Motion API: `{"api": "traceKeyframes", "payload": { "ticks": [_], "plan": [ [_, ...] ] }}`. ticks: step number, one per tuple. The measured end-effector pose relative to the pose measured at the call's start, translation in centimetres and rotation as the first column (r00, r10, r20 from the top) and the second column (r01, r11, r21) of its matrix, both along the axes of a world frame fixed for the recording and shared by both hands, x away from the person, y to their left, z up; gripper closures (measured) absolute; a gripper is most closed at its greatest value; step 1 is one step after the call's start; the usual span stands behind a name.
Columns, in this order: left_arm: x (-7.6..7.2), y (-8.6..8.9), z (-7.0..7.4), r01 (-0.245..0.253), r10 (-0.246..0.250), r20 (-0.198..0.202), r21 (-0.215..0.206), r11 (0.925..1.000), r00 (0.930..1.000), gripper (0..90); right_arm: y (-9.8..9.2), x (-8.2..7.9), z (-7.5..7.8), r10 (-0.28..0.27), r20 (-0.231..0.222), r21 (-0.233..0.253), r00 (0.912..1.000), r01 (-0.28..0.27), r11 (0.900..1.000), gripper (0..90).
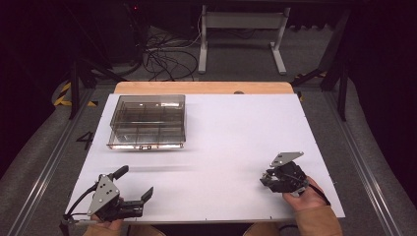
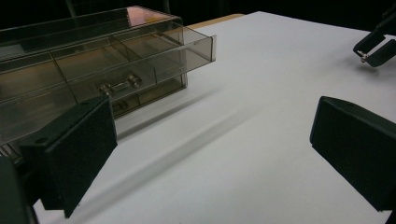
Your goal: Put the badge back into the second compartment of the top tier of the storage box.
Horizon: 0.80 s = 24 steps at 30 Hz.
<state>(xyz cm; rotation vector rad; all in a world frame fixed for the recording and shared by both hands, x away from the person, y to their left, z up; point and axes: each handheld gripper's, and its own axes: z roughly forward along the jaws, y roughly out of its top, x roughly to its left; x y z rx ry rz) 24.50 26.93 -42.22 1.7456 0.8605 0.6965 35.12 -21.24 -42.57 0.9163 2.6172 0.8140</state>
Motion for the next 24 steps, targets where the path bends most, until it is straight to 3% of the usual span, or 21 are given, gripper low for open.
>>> {"api": "traceKeyframes", "payload": {
  "ticks": [12,24],
  "plan": [
    [0.0,0.0,0.0,-0.003,0.003,0.001,-0.001,1.0,1.0,1.4,-0.4,-0.8,1.2,0.01,0.095,0.103,0.9954,-0.02,0.994,57.6],
    [0.0,0.0,0.0,-0.002,0.002,0.001,-0.002,1.0,1.0,1.4,-0.8,-1.1,1.7,0.009,0.129,0.158,0.9917,-0.03,0.987,57.6]
  ]
}}
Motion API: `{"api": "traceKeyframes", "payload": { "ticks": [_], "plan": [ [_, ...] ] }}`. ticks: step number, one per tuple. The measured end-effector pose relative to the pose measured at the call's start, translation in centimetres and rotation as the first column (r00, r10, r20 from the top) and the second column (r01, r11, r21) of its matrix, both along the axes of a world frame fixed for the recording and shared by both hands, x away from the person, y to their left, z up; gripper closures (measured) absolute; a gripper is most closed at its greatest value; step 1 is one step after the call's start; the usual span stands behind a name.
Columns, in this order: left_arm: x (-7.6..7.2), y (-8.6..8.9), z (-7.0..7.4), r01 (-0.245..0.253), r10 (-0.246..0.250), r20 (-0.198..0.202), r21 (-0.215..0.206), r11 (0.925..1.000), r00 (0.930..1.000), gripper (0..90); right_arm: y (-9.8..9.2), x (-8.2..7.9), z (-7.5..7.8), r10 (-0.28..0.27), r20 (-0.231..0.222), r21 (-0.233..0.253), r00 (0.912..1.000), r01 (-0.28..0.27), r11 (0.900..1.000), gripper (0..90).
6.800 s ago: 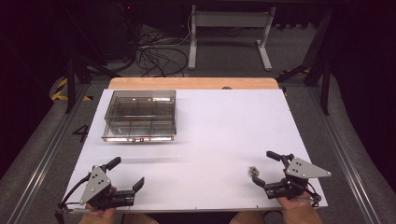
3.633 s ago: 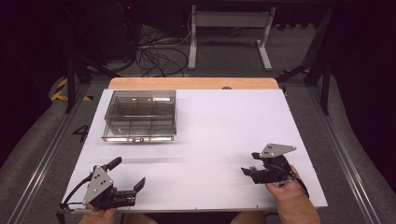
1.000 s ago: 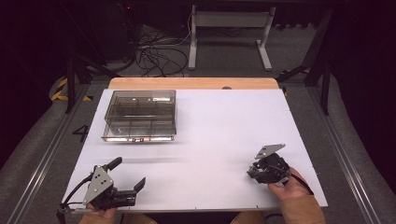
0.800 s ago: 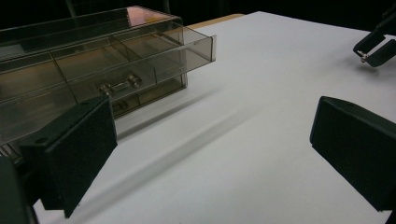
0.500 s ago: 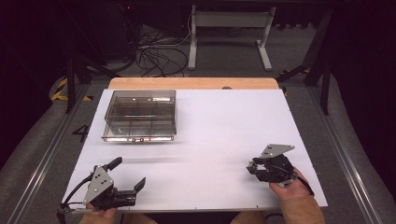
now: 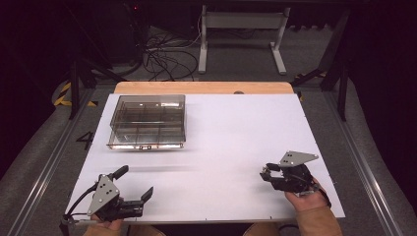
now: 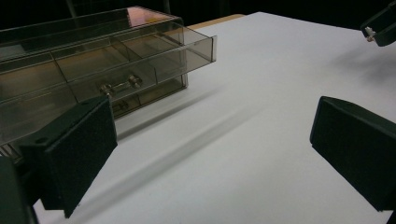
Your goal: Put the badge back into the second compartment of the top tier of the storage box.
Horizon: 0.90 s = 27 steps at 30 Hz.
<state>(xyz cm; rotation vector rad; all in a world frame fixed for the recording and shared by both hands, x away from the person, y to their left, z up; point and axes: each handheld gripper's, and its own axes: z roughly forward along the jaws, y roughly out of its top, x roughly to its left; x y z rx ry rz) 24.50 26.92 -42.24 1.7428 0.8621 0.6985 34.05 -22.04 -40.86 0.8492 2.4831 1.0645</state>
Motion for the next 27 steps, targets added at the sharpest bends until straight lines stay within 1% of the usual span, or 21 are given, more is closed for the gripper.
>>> {"api": "traceKeyframes", "payload": {
  "ticks": [7,10,18,27],
  "plan": [
    [0.0,0.0,0.0,0.0,0.0,0.003,0.004,1.0,1.0,1.4,0.0,0.1,0.2,0.003,0.006,0.014,1.0,-0.003,1.0,57.6],
    [0.0,0.0,0.0,0.0,0.0,0.003,0.006,1.0,1.0,1.4,0.2,0.2,0.6,0.013,0.009,0.027,0.9999,-0.013,1.0,57.5],
    [0.0,0.0,0.0,-0.001,0.001,0.003,0.005,1.0,1.0,1.4,0.7,0.5,1.3,0.028,0.008,0.039,0.9996,-0.029,0.999,57.6],
    [0.0,0.0,0.0,-0.001,0.001,0.003,0.006,1.0,1.0,1.4,1.9,1.1,2.6,0.064,0.019,0.065,0.9978,-0.065,0.996,57.5]
  ]
}}
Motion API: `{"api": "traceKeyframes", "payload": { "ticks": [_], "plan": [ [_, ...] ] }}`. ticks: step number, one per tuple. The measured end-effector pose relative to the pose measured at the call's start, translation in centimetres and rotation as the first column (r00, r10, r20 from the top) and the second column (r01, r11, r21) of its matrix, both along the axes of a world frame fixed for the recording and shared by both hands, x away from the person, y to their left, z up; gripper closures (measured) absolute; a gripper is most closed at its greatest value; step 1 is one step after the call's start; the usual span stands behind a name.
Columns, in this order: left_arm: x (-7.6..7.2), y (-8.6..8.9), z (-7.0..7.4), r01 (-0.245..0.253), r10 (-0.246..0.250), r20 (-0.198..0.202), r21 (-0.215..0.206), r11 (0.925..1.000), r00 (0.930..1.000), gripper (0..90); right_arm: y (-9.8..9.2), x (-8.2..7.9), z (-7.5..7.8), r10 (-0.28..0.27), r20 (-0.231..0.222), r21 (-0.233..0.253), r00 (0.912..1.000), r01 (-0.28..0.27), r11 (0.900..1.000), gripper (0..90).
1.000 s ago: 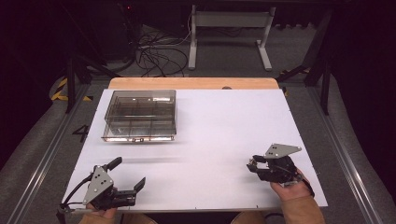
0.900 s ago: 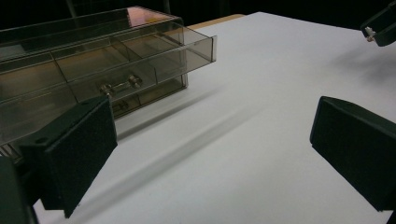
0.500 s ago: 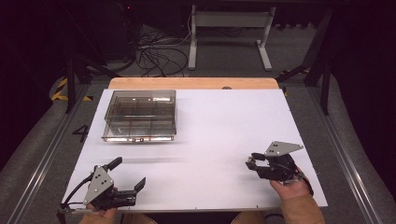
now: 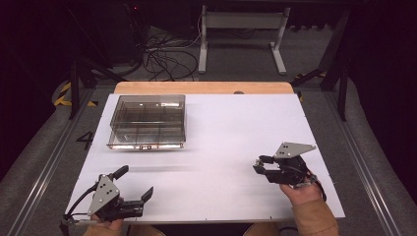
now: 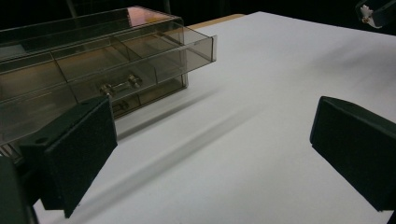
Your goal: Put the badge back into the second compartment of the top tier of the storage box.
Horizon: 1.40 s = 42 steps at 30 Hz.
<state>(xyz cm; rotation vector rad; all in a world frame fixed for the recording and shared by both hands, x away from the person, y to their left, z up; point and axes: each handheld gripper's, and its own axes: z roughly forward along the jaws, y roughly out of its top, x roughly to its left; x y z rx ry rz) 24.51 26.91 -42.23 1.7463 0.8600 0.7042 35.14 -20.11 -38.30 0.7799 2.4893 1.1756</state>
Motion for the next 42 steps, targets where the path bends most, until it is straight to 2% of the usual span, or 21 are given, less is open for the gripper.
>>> {"api": "traceKeyframes", "payload": {
  "ticks": [15,22,30,42],
  "plan": [
    [0.0,0.0,0.0,0.0,0.0,0.0,-0.001,1.0,1.0,1.4,3.3,1.3,2.2,0.076,0.021,0.004,0.9969,-0.076,0.997,57.5],
    [0.0,0.0,0.0,0.001,-0.001,-0.002,-0.002,1.0,1.0,1.4,4.2,1.7,2.7,0.094,0.023,0.004,0.9953,-0.094,0.996,57.5],
    [0.0,0.0,0.0,0.0,0.0,-0.002,-0.004,1.0,1.0,1.4,4.9,2.0,3.3,0.112,0.023,0.026,0.9934,-0.113,0.993,57.5],
    [0.0,0.0,0.0,0.002,-0.002,-0.003,-0.002,1.0,1.0,1.4,6.6,2.4,4.1,0.152,0.045,0.034,0.9873,-0.154,0.988,57.5]
  ]
}}
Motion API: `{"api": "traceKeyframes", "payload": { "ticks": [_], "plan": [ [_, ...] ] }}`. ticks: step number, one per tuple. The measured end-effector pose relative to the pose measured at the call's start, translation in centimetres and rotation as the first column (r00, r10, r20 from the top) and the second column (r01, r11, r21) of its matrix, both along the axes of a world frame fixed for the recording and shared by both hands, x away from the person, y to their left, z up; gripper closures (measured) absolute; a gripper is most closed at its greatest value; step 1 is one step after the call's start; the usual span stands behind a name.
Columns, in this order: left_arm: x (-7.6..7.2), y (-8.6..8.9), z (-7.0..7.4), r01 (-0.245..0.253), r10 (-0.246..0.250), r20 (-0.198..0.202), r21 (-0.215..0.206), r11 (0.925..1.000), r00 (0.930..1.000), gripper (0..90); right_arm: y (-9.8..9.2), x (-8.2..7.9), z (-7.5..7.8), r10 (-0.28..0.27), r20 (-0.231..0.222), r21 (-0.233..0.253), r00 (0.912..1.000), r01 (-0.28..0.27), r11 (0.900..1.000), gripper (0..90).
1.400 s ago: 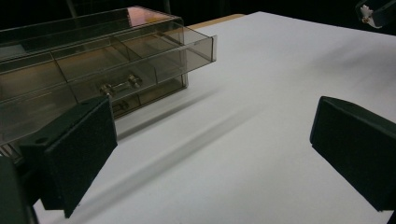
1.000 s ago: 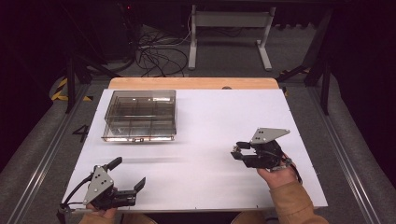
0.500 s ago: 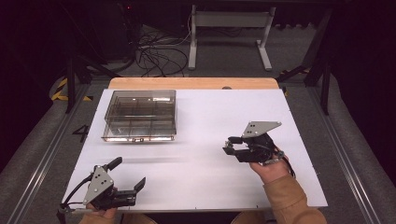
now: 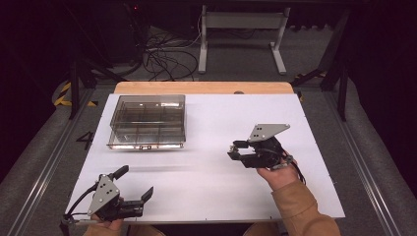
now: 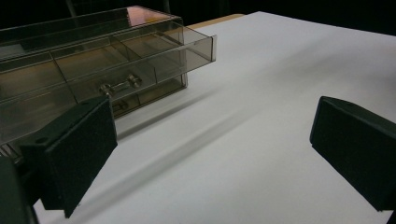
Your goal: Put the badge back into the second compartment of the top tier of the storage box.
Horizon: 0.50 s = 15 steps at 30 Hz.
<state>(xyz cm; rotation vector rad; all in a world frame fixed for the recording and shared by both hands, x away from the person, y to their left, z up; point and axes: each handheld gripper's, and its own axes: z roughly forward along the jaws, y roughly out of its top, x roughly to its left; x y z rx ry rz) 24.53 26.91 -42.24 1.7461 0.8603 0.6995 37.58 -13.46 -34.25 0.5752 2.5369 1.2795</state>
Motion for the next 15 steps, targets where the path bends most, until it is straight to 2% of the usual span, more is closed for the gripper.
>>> {"api": "traceKeyframes", "payload": {
  "ticks": [15],
  "plan": [
    [-0.2,0.3,0.0,-0.008,0.008,-0.001,-0.006,0.9999,1.0,1.4,3.2,1.1,0.9,0.052,0.012,0.007,0.9986,-0.052,0.999,57.4]
  ]
}}
